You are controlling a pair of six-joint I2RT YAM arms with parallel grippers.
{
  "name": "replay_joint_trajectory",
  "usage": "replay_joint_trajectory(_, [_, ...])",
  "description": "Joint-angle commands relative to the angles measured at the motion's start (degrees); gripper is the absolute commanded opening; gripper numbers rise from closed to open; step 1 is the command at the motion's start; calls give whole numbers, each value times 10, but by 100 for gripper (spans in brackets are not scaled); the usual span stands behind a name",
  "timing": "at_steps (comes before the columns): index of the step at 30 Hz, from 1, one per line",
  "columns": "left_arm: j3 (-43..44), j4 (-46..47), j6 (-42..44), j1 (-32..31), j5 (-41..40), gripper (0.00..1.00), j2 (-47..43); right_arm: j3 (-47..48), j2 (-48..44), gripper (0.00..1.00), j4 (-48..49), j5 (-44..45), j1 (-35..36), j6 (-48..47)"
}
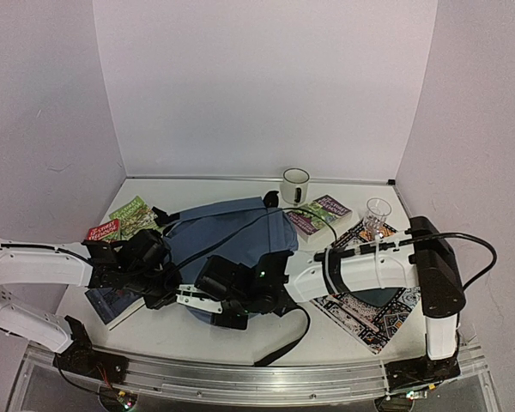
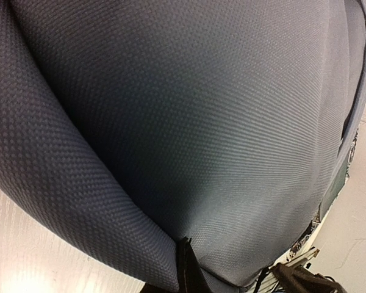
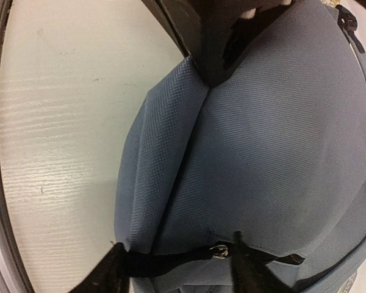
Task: Pack the student bag
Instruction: Pick up the pocket on the back of the student bag.
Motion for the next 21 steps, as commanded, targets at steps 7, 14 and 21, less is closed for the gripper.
replay_joint_trajectory(7, [-5, 24, 12, -3, -4, 0, -20, 25, -23, 29, -26, -57, -14, 21])
replay_joint_trajectory(14, [-3, 24, 17, -3, -3, 0, -10, 37, -27, 38, -32, -129, -33, 61])
replay_joint_trajectory(21, [0, 24, 22, -3, -2, 0, -10, 50, -6, 44, -32, -134, -49, 95])
